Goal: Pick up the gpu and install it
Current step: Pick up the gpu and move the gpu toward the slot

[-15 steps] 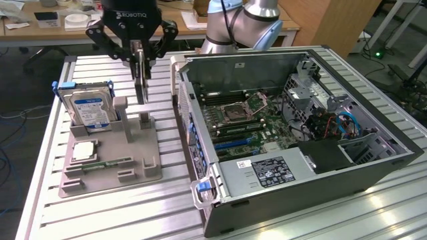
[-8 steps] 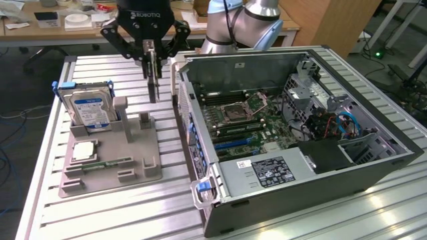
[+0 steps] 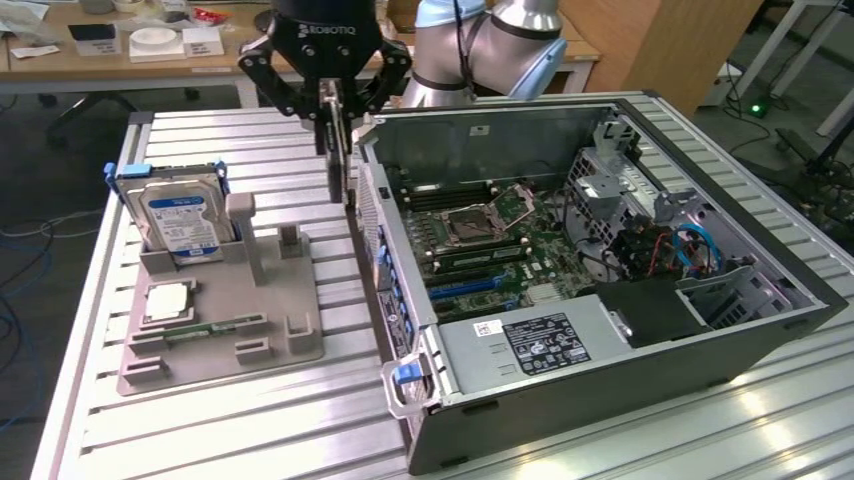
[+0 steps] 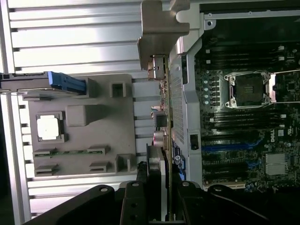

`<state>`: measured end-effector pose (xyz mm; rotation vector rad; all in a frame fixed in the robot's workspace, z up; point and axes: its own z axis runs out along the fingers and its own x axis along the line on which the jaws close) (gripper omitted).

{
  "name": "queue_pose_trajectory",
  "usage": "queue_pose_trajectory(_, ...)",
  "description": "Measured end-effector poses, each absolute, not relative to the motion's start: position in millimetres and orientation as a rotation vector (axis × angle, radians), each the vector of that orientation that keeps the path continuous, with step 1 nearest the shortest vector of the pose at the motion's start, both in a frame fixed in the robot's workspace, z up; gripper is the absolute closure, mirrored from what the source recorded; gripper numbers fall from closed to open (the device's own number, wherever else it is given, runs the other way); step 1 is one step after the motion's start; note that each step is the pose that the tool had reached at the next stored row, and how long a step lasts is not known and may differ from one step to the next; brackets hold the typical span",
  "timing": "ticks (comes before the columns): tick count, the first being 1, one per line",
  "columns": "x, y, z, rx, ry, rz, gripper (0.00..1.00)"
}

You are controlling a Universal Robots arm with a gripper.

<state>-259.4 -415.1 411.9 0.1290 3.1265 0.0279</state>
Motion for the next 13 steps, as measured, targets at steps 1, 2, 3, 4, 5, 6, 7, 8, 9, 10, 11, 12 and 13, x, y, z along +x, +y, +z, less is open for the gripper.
queue_pose_trajectory(1, -256.4, -415.1, 411.9, 0.129, 3.127, 0.028, 0.72)
queue_pose_trajectory(2, -253.6, -415.1, 411.9, 0.129, 3.127, 0.028, 0.72)
queue_pose_trajectory(3, -250.9, -415.1, 411.8, 0.129, 3.127, 0.028, 0.72)
queue_pose_trajectory(4, -248.1, -415.1, 411.8, 0.129, 3.127, 0.028, 0.72)
queue_pose_trajectory(5, -245.3, -415.1, 411.7, 0.129, 3.127, 0.028, 0.72)
queue_pose_trajectory(6, -242.2, -415.1, 411.6, 0.129, 3.126, 0.028, 0.72)
queue_pose_trajectory(7, -239.3, -415.1, 411.6, 0.129, 3.127, 0.028, 0.72)
queue_pose_trajectory(8, -236.6, -415.1, 411.5, 0.129, 3.126, 0.028, 0.72)
queue_pose_trajectory(9, -234.1, -415.1, 411.5, 0.129, 3.127, 0.028, 0.72)
queue_pose_trajectory(10, -231.7, -415.1, 411.5, 0.129, 3.127, 0.028, 0.72)
queue_pose_trajectory(11, -229.6, -415.1, 411.4, 0.129, 3.127, 0.028, 0.72)
queue_pose_trajectory(12, -227.2, -415.1, 411.4, 0.129, 3.127, 0.028, 0.72)
queue_pose_trajectory(13, -225.0, -415.1, 411.4, 0.129, 3.127, 0.028, 0.72)
